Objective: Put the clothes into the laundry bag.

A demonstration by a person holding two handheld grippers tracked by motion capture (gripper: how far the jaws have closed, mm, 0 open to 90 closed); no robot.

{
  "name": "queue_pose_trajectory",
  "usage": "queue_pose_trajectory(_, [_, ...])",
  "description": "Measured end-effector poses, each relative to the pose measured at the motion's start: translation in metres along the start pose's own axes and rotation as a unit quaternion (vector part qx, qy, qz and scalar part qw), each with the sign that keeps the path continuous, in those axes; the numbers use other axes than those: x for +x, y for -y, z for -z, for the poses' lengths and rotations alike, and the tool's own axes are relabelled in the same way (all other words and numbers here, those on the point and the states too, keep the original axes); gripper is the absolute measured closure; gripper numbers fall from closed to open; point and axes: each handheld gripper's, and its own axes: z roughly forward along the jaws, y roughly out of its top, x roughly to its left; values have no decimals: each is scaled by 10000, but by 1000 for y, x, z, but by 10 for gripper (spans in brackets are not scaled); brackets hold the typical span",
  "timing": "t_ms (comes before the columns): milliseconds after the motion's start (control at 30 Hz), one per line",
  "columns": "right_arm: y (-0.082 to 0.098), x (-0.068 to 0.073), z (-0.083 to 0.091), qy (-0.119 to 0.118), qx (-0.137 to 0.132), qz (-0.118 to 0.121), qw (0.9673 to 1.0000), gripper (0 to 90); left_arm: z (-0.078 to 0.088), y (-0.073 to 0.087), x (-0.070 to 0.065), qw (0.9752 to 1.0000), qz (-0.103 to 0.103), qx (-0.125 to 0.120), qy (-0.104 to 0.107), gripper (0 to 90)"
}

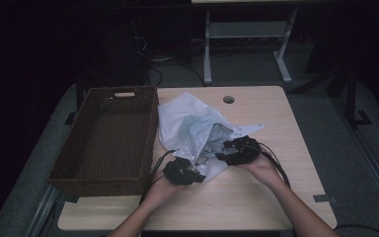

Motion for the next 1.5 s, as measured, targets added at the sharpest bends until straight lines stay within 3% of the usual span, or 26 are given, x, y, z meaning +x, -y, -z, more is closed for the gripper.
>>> queue_pose_trajectory(33, [11, -9, 10, 115, 47, -26, 9999, 367, 0, 0, 0, 10000, 0, 1, -4, 877])
queue_pose_trajectory(100, [17, -14, 13, 191, 98, -55, 9998, 359, 0, 0, 0, 10000, 3, -6, -5, 877])
queue_pose_trajectory(133, [28, -25, 18, 349, 215, -120, 9991, 351, 0, 0, 0, 10000, 2, -6, -3, 877])
queue_pose_trajectory(200, [33, -30, 19, 390, 296, -173, 9986, 340, 0, 0, 0, 10000, 5, -7, -1, 877])
queue_pose_trajectory(233, [38, -40, 18, 468, 363, -199, 9980, 336, 0, 0, 0, 10000, 5, -4, 0, 877])
queue_pose_trajectory(333, [41, -47, 13, 431, 352, -276, 9981, 336, 0, 0, 1, 10000, 10, 3, 3, 876])
queue_pose_trajectory(500, [41, -51, 3, 620, 271, -164, 9976, 361, 0, 0, 1, 10000, 14, 3, 1, 876])
queue_pose_trajectory(567, [40, -57, 1, 781, 138, -277, 9965, 358, 0, 0, 1, 10000, 15, 2, 5, 877])
queue_pose_trajectory(667, [42, -61, -2, 637, 118, -383, 9972, 390, 0, 0, 1, 10000, 11, 2, 10, 877])
queue_pose_trajectory(700, [43, -61, -3, 565, 154, -389, 9975, 426, -1, 0, 1, 10000, 13, 1, 11, 877])
queue_pose_trajectory(733, [43, -61, -5, 478, 223, -380, 9979, 536, -1, 0, 1, 10000, 15, 0, 12, 877])
queue_pose_trajectory(767, [43, -57, -6, 387, 244, -227, 9987, 717, -1, 0, 1, 10000, 18, -2, 11, 877])
queue_pose_trajectory(800, [41, -56, -6, 245, 208, -221, 9992, 776, 0, 0, 1, 10000, 17, -2, 10, 877])
queue_pose_trajectory(833, [41, -56, -6, 245, 208, -221, 9992, 776, 0, 0, 1, 10000, 21, -5, 10, 877])
queue_pose_trajectory(967, [32, -44, -7, -260, 121, -105, 9995, 866, 0, 0, 1, 10000, 29, -5, 8, 877])
queue_pose_trajectory(1100, [16, -23, -13, -714, -2, 120, 9974, 870, 1, 0, 2, 10000, 30, -11, -4, 877])
queue_pose_trajectory(1167, [4, -5, -22, -951, -45, 343, 9949, 870, 1, 0, 2, 10000, 37, -19, -19, 877])
queue_pose_trajectory(1200, [4, -5, -22, -951, -45, 343, 9949, 870, 1, 0, 2, 10000, 37, -19, -19, 877])
queue_pose_trajectory(1333, [-19, 21, -41, -1033, -33, 657, 9925, 869, 3, 1, 2, 10000, 36, -18, -49, 877])
queue_pose_trajectory(1400, [-23, 24, -46, -1035, -36, 673, 9923, 870, 3, 1, 2, 10000, 34, -20, -50, 877])
queue_pose_trajectory(1500, [-33, 31, -63, -851, 22, 662, 9942, 871, 4, 1, 3, 10000, 27, 11, -29, 880])
